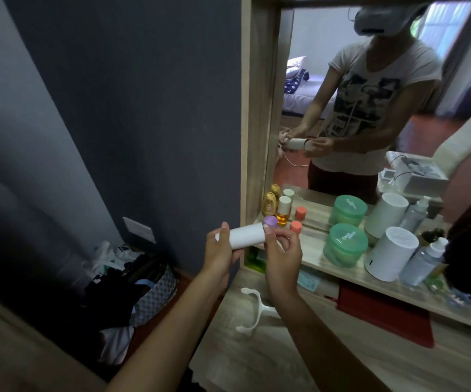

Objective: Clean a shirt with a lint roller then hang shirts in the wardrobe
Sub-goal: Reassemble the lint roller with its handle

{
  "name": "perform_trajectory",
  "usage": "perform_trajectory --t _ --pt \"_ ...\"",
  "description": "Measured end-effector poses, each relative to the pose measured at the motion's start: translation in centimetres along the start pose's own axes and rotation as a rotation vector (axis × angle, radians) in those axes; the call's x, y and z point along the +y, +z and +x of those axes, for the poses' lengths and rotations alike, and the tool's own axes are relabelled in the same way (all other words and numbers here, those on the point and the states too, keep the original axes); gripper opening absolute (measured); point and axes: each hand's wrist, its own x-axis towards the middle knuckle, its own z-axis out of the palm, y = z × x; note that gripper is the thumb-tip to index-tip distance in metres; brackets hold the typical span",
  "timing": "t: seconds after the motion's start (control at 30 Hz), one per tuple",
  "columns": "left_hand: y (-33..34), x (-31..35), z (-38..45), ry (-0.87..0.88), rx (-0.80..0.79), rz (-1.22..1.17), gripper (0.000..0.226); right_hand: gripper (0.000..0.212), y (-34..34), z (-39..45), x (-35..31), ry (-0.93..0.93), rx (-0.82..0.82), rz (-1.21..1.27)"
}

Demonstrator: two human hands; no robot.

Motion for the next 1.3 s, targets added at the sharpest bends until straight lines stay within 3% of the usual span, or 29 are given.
perform_trajectory --t 0.17,0.3,0.5,0.63,0.77,0.9,1.0,1.17,1.3 --pt "0.3 0.5 -0.5 -0.002 -0.034 -0.057 0.019 0.006 0.8 0.0 -1.0 -0.042 -0.027 0.055" --pt "0.5 0.7 -0.9 -0.022 -0.038 -0.115 0.022 0.013 0.9 -0.2 -1.2 -0.118 -0.115 -0.015" --pt "-0.3 0.4 0.1 0.090 0.036 0.292 0.043 0.016 0.3 0.1 -0.8 -0.133 -0.208 -0.084" --pt "-0.4 0.4 0.1 0.106 0.006 0.442 0.048 0.012 0.3 -0.4 -1.4 -0.117 -0.190 0.020" --pt "-0.3 0.6 -0.4 -0.023 -0.025 0.447 0.047 0.011 0.4 0.0 -2.1 -0.063 -0.219 0.092" --pt "0.0 1.2 -0.7 -0.146 0.010 0.333 0.028 0.009 0.2 0.5 -2.1 -0.044 -0.296 0.044" --pt "0.2 1.7 -1.0 -0.216 -0.025 0.269 0.035 0.008 0.3 0.6 -2.4 -0.053 -0.309 0.008" --pt "0.0 2.0 -2.2 -0.103 -0.190 0.385 0.070 0.014 0.6 0.8 -2.9 0.045 -0.382 0.098" --pt "-0.4 2.0 -1.9 -0.110 -0.267 0.388 0.052 0.019 0.6 1.0 -3.3 0.269 -0.374 0.272"
